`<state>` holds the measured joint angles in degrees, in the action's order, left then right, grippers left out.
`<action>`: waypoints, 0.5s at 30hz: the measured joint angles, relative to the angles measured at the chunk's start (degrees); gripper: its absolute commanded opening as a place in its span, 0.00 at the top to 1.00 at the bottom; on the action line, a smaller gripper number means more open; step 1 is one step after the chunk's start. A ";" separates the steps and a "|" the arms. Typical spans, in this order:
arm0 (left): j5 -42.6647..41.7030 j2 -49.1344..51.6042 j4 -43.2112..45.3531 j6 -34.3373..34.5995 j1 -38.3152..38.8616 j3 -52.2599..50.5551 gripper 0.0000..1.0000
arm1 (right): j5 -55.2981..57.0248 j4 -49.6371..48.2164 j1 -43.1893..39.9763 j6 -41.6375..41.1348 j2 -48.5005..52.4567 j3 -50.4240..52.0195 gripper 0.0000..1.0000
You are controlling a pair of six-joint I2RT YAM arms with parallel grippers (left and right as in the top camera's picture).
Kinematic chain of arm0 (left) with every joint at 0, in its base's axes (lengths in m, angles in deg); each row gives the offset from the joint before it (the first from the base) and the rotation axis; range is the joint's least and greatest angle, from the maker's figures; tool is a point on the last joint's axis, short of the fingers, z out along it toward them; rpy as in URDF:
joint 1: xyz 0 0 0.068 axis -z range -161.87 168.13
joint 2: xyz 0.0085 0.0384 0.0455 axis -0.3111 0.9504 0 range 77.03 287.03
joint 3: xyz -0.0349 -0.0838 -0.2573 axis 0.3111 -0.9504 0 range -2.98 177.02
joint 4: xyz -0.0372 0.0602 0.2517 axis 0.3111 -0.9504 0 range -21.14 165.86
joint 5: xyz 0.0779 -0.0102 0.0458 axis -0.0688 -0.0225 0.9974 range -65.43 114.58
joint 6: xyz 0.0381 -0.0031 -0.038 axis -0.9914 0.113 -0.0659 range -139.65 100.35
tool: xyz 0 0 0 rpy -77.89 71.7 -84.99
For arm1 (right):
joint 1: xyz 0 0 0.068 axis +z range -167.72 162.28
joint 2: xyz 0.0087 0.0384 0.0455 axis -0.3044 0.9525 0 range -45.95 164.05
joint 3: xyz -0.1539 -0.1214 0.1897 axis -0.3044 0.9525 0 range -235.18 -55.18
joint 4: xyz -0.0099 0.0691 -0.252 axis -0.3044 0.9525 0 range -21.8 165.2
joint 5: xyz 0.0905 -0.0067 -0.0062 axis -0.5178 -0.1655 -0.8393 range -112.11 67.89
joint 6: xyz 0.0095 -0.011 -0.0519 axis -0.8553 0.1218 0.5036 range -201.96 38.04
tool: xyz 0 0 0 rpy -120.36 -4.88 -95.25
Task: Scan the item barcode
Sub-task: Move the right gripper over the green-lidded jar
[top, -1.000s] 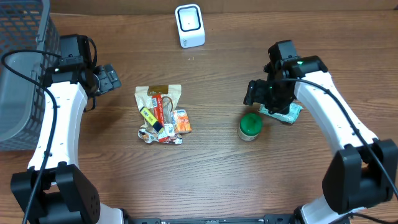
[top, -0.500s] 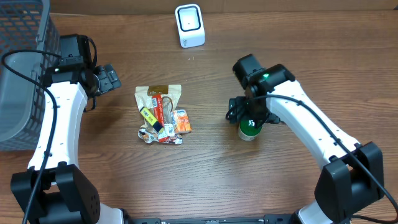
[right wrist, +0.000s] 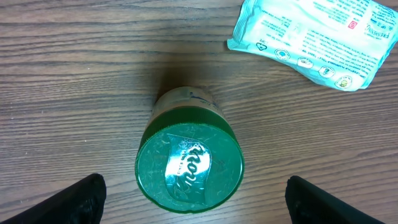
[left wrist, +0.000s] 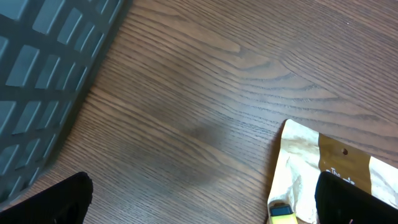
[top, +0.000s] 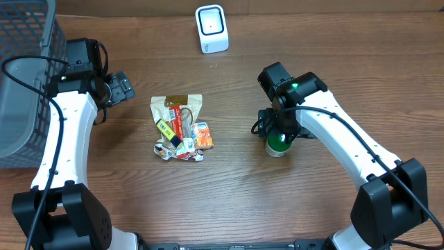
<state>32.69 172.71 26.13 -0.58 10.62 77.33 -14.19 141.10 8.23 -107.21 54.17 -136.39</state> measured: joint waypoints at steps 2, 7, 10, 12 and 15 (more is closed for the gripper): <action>0.00 0.00 0.00 0.00 0.00 0.00 0.00 | 0.02 -0.09 0.00 0.02 0.00 0.26 0.07; 0.00 0.00 0.00 0.02 0.00 0.00 0.00 | 0.00 -2.19 0.00 0.24 0.00 2.93 0.07; 0.02 0.00 -0.02 0.00 0.00 0.00 0.00 | -0.37 -5.35 0.00 1.44 0.00 5.22 0.07; 0.02 0.00 -0.02 0.00 0.00 0.00 0.00 | -1.25 -7.98 0.00 2.62 0.00 6.86 0.08; 0.02 0.00 0.00 0.00 0.00 0.00 0.00 | -2.10 -10.21 0.00 3.48 0.00 8.74 0.09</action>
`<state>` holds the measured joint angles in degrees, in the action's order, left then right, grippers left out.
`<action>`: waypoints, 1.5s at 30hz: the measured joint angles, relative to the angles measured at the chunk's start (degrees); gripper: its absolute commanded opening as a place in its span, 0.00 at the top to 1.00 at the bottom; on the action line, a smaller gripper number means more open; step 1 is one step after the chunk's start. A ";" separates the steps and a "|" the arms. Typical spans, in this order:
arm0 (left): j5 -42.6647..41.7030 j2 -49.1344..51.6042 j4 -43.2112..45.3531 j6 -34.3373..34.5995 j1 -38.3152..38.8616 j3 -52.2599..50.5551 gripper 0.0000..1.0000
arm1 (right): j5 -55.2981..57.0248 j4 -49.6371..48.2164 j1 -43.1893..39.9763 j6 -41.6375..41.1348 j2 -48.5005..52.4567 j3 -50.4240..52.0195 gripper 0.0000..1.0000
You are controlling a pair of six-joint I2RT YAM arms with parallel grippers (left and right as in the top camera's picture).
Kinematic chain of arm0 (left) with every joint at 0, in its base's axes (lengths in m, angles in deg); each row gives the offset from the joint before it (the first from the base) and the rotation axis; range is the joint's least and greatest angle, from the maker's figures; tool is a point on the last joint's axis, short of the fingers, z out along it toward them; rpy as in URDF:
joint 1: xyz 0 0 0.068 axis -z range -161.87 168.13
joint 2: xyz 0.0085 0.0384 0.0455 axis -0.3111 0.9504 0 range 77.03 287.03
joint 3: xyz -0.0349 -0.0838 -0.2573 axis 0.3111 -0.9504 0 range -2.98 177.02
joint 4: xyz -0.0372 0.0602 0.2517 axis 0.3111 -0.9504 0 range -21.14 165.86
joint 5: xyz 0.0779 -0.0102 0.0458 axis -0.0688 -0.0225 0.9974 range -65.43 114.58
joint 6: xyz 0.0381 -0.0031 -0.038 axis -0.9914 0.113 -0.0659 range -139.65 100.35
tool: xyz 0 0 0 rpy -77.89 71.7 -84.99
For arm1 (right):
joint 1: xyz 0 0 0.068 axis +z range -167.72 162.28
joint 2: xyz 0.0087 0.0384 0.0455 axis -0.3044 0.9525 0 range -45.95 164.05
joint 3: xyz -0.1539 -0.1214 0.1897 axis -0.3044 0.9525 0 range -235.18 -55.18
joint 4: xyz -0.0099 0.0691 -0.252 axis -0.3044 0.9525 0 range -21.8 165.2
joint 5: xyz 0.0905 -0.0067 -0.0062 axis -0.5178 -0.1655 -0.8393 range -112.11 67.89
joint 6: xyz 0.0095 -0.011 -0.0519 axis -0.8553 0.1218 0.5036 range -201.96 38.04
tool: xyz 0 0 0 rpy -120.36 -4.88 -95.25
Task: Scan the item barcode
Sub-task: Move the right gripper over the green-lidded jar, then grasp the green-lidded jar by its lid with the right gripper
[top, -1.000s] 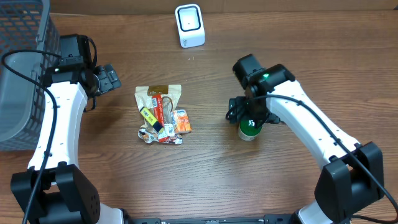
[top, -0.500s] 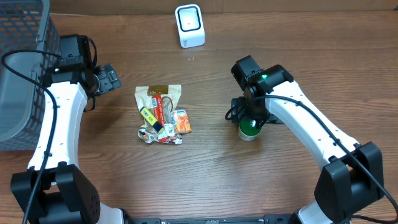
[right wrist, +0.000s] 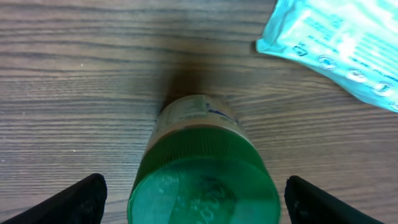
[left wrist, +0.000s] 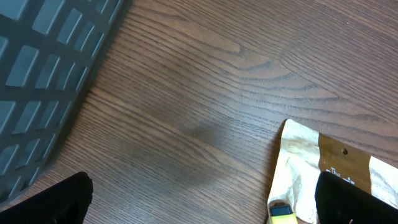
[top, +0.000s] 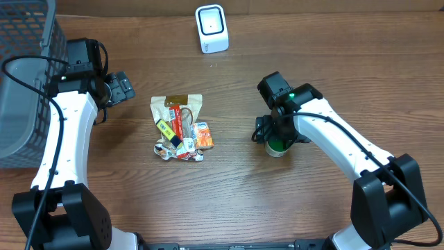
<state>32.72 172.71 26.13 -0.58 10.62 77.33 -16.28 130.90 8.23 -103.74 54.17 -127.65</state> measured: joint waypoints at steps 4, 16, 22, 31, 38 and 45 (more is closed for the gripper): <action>-0.02 0.00 0.00 0.00 0.00 0.00 0.00 | -0.26 -1.05 0.00 0.70 0.00 1.70 0.14; 0.00 0.00 0.00 0.00 0.00 0.00 0.00 | -0.50 -3.82 0.00 1.03 0.00 3.91 0.26; -0.02 0.00 0.00 0.00 0.00 0.00 0.00 | -1.40 -6.40 -0.04 1.03 0.00 3.91 0.32; -0.02 0.00 0.00 0.00 0.00 0.00 0.00 | -6.60 -11.61 -0.04 -0.04 0.00 3.91 0.32; 0.00 0.00 0.00 0.00 0.00 0.00 0.00 | -8.85 -16.24 0.48 -3.39 0.00 4.13 0.32; -0.02 0.00 0.00 0.00 0.00 0.00 0.00 | -7.17 -18.60 3.30 -5.31 0.00 4.24 0.31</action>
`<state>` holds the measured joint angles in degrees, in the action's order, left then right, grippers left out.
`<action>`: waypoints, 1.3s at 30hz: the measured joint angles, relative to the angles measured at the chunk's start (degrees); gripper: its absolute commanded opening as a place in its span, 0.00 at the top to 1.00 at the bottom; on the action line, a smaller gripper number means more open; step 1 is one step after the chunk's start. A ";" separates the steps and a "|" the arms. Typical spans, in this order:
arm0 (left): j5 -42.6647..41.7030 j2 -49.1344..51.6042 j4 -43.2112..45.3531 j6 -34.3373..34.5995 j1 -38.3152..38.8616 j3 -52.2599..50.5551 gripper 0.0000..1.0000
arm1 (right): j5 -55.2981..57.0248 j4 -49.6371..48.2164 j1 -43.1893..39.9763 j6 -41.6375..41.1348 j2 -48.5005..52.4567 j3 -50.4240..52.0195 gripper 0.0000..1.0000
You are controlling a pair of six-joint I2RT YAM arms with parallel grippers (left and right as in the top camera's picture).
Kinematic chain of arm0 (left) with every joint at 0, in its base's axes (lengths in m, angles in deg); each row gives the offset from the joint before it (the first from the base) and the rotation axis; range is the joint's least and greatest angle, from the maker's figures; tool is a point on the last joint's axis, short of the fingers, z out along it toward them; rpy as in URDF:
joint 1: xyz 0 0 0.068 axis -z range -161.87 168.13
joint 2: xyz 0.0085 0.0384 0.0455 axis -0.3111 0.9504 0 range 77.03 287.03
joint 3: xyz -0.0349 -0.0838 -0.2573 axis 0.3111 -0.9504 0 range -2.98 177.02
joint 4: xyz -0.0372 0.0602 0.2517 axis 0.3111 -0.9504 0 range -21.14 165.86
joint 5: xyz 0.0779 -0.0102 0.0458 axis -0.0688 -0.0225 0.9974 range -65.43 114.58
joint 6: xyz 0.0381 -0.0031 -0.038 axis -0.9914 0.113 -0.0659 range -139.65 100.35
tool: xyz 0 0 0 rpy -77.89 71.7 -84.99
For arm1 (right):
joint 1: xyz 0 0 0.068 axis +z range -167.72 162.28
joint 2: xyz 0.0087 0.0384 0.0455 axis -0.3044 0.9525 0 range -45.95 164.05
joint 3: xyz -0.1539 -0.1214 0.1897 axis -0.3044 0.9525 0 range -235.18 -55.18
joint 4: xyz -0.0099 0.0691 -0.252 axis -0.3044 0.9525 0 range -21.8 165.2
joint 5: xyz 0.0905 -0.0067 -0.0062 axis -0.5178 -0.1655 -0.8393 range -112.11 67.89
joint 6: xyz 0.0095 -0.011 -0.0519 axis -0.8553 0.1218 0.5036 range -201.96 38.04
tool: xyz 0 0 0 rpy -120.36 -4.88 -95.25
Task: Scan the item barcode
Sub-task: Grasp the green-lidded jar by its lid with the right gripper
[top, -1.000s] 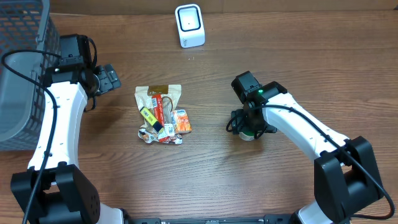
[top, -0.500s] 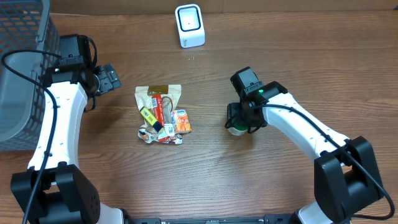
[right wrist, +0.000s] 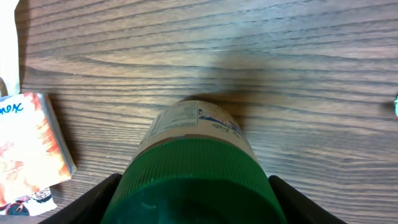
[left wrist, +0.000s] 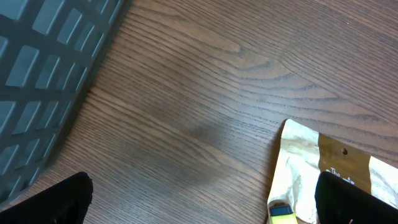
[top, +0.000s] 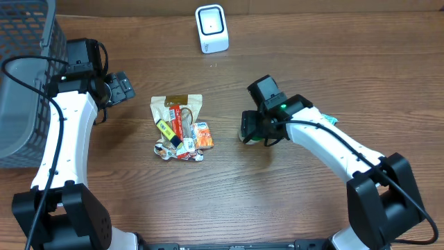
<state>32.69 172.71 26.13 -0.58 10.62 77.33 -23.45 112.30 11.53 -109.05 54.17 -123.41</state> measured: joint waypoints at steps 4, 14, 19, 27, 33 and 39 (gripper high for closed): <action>0.00 0.00 0.00 0.00 0.00 0.00 0.00 | 3.15 -0.35 1.18 -0.37 0.00 0.00 0.31; 0.00 0.00 0.00 0.00 0.00 0.00 0.00 | 7.10 -1.86 1.60 -0.74 0.00 0.00 0.28; 0.00 0.00 0.00 0.00 0.00 0.00 0.00 | 8.17 -1.20 1.60 -0.74 0.00 0.00 0.28; 0.02 0.00 0.00 0.00 0.00 0.00 0.00 | 10.60 -0.31 1.60 -0.76 0.00 0.00 0.26; 0.00 0.00 0.00 0.00 0.00 0.00 0.00 | 11.21 -0.48 1.60 -0.81 0.00 0.00 0.13; 0.00 0.00 0.00 0.00 0.00 0.00 0.00 | 11.02 -0.68 1.51 0.68 0.00 0.00 0.10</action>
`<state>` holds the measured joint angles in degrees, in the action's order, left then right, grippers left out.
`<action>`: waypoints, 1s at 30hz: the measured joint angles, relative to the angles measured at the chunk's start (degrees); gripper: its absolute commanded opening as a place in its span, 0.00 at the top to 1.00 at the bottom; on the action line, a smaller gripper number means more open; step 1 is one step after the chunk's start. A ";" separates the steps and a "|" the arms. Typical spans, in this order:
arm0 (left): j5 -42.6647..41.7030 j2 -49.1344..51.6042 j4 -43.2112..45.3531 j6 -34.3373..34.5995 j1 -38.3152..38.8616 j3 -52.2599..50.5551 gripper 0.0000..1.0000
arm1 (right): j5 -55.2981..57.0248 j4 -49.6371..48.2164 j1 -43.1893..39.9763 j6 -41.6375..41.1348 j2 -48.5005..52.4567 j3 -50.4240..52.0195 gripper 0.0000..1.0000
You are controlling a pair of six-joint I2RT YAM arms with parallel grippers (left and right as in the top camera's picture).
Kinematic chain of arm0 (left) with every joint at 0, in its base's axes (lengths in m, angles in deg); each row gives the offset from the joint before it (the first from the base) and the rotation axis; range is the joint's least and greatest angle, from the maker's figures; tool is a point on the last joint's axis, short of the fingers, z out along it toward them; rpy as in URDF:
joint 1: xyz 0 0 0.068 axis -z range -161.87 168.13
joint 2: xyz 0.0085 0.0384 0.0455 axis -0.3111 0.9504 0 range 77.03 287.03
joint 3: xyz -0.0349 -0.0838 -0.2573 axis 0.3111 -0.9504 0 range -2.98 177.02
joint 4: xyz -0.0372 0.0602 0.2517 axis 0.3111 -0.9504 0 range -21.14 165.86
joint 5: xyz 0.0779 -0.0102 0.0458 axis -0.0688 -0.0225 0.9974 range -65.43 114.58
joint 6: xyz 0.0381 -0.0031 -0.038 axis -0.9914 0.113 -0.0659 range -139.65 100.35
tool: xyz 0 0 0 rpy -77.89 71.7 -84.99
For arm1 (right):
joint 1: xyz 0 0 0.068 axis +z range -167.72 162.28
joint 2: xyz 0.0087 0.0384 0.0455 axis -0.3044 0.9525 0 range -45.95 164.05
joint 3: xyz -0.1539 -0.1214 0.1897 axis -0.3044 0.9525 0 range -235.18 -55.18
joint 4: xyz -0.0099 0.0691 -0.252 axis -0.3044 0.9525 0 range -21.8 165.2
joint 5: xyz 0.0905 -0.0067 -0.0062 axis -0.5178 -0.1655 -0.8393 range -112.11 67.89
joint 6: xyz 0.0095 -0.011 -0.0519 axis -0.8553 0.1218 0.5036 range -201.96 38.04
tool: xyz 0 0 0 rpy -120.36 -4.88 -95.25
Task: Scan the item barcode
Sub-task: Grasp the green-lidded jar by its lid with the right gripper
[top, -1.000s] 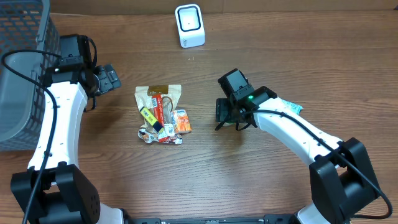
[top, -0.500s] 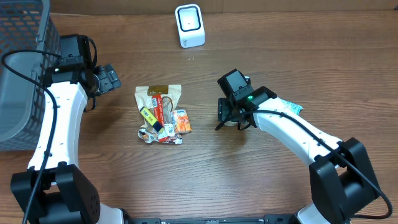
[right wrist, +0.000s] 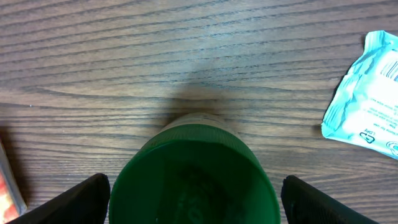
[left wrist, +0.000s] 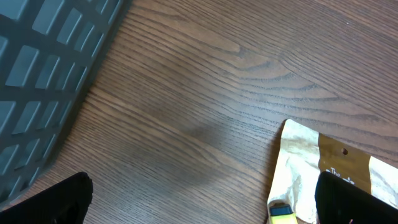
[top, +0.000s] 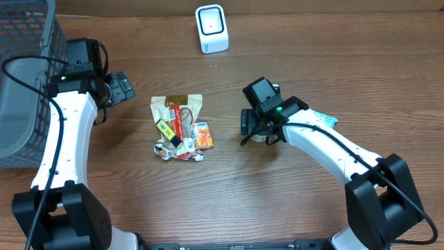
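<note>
A bottle with a green screw cap (right wrist: 194, 177) stands upright on the wooden table. My right gripper (right wrist: 194, 202) is straight above it, open, with one finger (right wrist: 84, 200) on each side of the cap and a narrow gap to it. In the overhead view the right gripper (top: 255, 127) hides nearly all of the bottle. The white barcode scanner (top: 211, 28) stands at the far edge of the table. My left gripper (left wrist: 205, 208) is open over bare wood, beside the basket, holding nothing.
A pile of snack packets (top: 181, 128) lies left of the bottle, its pale pouch (left wrist: 323, 177) in the left wrist view. A teal wipes packet (top: 319, 118) lies to the right of the bottle. A grey mesh basket (top: 24, 76) fills the far left.
My right gripper was shut on the bottle's green cap; now its fingers stand apart from the cap. The gripper and bottle are slightly farther back. The left arm has not moved.
My right gripper hung open above the bottle, which stood near the teal packet. It then sat lower around the cap. Later it was shut on the cap, with the bottle farther left near the snack pile. Now it is open again there.
</note>
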<state>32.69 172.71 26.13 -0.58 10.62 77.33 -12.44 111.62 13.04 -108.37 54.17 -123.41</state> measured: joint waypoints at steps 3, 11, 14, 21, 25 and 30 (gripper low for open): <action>0.02 0.00 0.00 0.00 0.00 0.00 0.00 | -1.62 1.11 -0.68 1.22 0.00 -0.42 0.10; 0.02 0.00 -0.02 0.00 0.00 0.00 0.00 | -8.48 10.58 -5.81 2.40 0.00 -11.61 0.10; 0.02 0.00 0.00 0.00 0.00 0.00 0.00 | -9.70 12.85 -5.95 2.75 0.00 -13.44 0.10; 0.02 0.00 0.00 0.00 0.00 0.00 0.00 | -9.86 16.72 -5.86 5.20 1.97 -13.46 0.10; 0.00 0.00 0.00 0.00 0.00 0.00 0.00 | -9.79 16.48 -5.42 6.82 5.88 -13.46 0.10; 0.02 0.00 0.00 0.00 0.00 0.00 0.00 | -9.68 15.54 -3.63 7.50 7.85 -13.44 0.10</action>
<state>32.72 172.71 26.13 -0.58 10.62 77.33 -22.12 127.16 9.41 -100.87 62.01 -136.85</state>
